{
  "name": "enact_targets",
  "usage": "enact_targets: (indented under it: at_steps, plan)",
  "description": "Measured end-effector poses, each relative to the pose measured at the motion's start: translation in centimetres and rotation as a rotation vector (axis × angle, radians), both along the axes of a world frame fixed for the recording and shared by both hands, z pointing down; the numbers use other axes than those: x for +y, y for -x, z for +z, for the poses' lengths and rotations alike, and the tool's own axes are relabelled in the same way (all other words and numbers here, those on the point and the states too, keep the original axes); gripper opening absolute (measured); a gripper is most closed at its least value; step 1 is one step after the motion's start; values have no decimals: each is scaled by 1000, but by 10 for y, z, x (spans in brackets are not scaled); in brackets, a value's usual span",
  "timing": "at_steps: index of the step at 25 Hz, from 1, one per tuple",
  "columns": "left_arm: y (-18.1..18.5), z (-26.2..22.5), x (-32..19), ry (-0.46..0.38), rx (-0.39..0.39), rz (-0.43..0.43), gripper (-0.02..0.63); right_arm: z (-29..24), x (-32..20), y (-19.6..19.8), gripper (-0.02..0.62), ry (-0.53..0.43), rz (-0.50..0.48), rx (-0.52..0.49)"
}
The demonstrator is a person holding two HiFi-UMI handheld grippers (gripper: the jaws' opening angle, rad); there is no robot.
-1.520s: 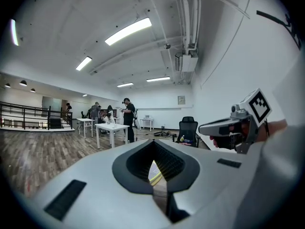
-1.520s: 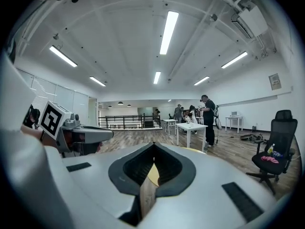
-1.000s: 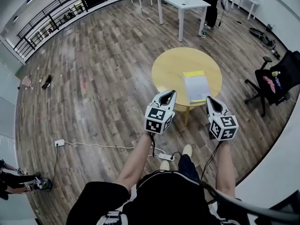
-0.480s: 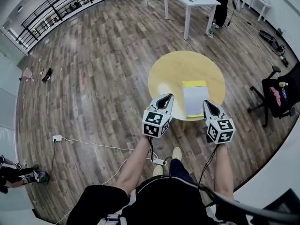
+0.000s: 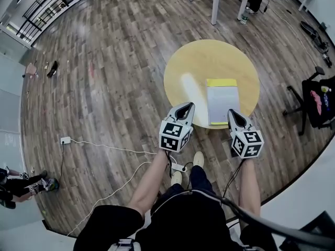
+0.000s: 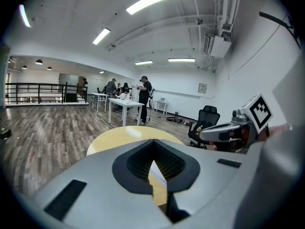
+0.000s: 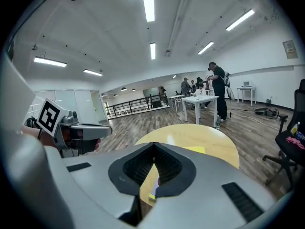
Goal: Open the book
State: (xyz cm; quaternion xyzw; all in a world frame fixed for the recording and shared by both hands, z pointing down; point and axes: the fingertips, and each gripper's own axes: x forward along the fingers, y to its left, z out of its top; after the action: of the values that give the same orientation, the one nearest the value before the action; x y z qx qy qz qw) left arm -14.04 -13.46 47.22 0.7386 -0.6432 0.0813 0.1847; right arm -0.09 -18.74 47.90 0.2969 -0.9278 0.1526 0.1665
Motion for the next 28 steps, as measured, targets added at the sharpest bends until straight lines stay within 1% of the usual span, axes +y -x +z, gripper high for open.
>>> enact_targets:
  at_steps: [13,22,24,28]
  plan:
    - [-5,63,14,122,52,-30,-2,61,13,-3,5,120,-13,32]
    - [-23,138,38,241,111,-48,-2,130,36,-16,5,239,3,54]
    - [-25,145,42,254,115,-49,-2,138,38,-19,6,249,3,60]
    - [-23,144,40,247,112,-54,-2,137,36,-20,5,246,5,57]
